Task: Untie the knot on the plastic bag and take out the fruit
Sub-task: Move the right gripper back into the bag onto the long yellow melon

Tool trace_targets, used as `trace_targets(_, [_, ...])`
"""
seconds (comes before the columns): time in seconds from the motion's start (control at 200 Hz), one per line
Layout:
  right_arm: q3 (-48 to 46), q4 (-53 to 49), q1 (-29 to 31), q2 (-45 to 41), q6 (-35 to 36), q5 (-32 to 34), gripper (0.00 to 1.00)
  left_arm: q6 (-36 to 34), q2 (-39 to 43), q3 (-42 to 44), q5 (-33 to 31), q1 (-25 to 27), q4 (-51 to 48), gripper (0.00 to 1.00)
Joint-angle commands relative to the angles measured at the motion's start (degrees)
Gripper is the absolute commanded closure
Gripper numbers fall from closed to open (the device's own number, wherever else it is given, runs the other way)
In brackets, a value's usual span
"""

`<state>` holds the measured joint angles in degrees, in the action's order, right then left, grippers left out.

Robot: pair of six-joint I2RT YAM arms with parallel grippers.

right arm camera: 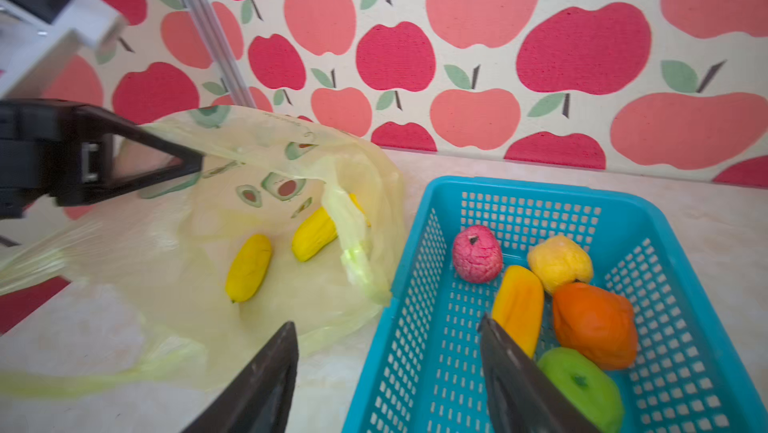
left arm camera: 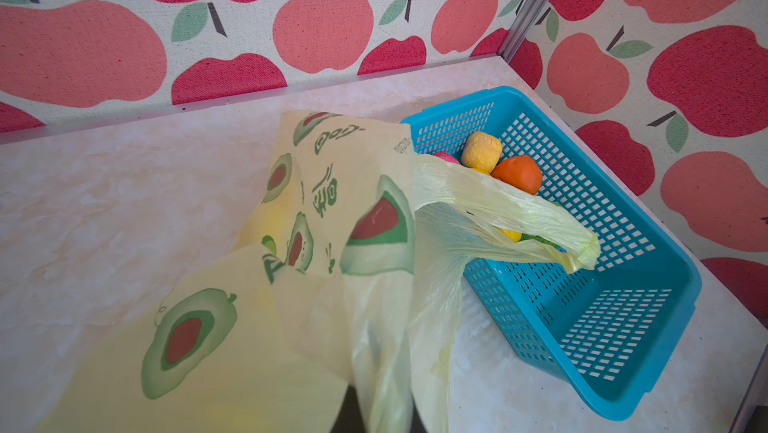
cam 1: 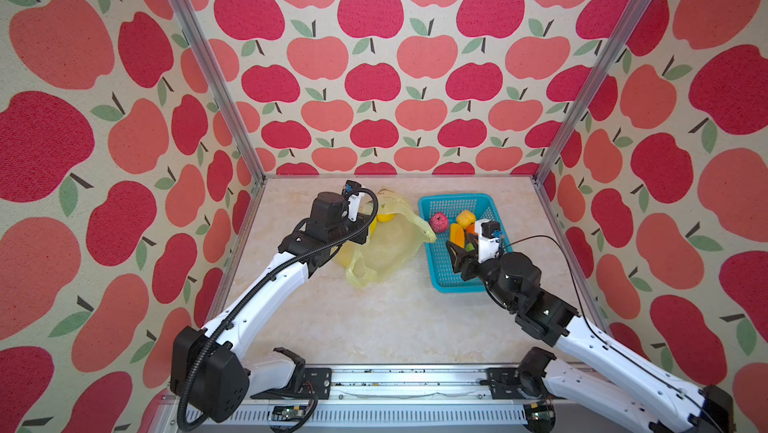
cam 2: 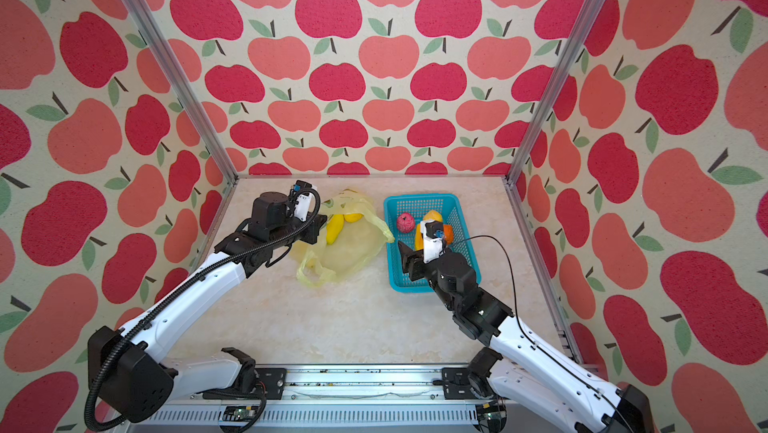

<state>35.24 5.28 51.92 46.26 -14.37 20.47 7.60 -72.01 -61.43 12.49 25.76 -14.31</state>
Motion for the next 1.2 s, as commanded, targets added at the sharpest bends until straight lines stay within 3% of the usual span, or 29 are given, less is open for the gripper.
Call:
trace_targets(0.0, [-0.17, 7.66, 7.31, 5.50, 5.73, 0.45, 0.31, -0.59, 0.51, -0.18, -0.31, -0.04, 0.16, 1.00])
trace_targets(0.195, [7.56, 12.42, 9.27, 24.80, 3.29, -7.21, 0.46, -0.48, 1.04, 0.03, -0.26, 0.23, 0.18, 1.00])
trace_targets(0.465, [18.83, 17.68, 6.08, 49.07, -5.23, -15.40, 0.53, -0.56, 1.79, 0.70, -0.47, 0.34, 0.77, 1.00])
trace_targets(0.88, [34.25, 20.64, 0.99, 71.41, -17.88, -26.92, 0.52, -0.83, 1.88, 0.52, -0.57, 0.43, 0.94, 1.00])
trace_targets(1.196, [44.85, 19.96, 0.81, 81.44, -22.54, -34.52, 0.39, -0.87, 1.83, 0.43, -0.04, 0.52, 1.04, 1.00])
